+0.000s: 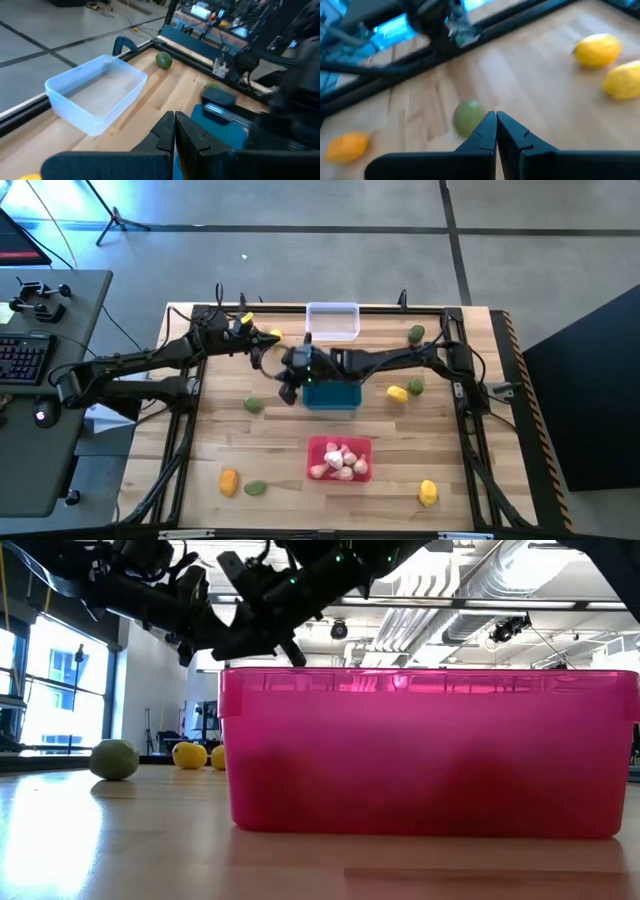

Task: Sort produce into baskets
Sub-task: Put the top right green lime into the transparent bin

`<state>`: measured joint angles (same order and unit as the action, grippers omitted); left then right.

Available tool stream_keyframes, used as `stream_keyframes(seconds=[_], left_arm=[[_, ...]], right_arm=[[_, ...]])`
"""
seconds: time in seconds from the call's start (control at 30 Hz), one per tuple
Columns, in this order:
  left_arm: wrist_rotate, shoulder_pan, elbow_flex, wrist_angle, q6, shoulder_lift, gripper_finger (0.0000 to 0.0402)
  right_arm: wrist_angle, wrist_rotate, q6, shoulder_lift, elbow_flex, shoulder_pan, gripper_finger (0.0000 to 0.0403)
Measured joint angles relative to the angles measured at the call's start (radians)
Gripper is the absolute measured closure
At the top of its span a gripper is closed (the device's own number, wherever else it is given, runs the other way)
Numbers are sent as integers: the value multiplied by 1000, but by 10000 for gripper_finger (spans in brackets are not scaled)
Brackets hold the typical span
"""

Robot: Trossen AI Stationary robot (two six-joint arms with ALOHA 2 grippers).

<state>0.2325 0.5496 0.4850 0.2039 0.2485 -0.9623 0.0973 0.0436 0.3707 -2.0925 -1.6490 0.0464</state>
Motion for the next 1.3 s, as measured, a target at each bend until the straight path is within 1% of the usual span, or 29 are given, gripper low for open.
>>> stream_keyframes(seconds=[0.07, 0.13, 0.27, 0.33, 0.43, 0.63, 0.73, 0.8, 0.97, 1.07, 1.13, 1.2, 1.3], left_arm=[[53, 34, 0, 16, -1, -7, 401], [93, 63, 0, 42, -2, -13, 401], [101, 100, 0, 52, -15, -25, 402], [103, 110, 0, 59, -4, -24, 402], [118, 118, 0, 59, 8, -24, 401], [130, 119, 0, 79, 38, -24, 402], [124, 119, 0, 88, 38, -24, 401], [92, 119, 0, 88, 47, -24, 402], [9, 119, 0, 95, 46, -24, 402], [-40, 118, 0, 95, 39, -24, 402], [-83, 118, 0, 94, 58, -24, 401], [-135, 118, 0, 94, 80, -24, 402], [-196, 118, 0, 93, 87, -24, 402]], right_arm=[[-47, 0, 24, -2, 31, 14, 403], [-130, -1, 65, -7, 86, 20, 403], [-319, 27, 182, -4, 208, 34, 403], [-362, 41, 218, 13, 250, 41, 403], [-357, 106, 224, 76, 300, 50, 403], [-159, 210, 219, 287, 446, 101, 403], [-95, 274, 219, 427, 556, 138, 403], [-48, 296, 234, 515, 642, 178, 403], [49, 283, 286, 718, 815, 304, 403], [103, 206, 262, 813, 892, 373, 403], [126, 170, 257, 864, 925, 414, 403], [176, 159, 253, 903, 937, 456, 402], [311, 114, 257, 937, 936, 516, 392]])
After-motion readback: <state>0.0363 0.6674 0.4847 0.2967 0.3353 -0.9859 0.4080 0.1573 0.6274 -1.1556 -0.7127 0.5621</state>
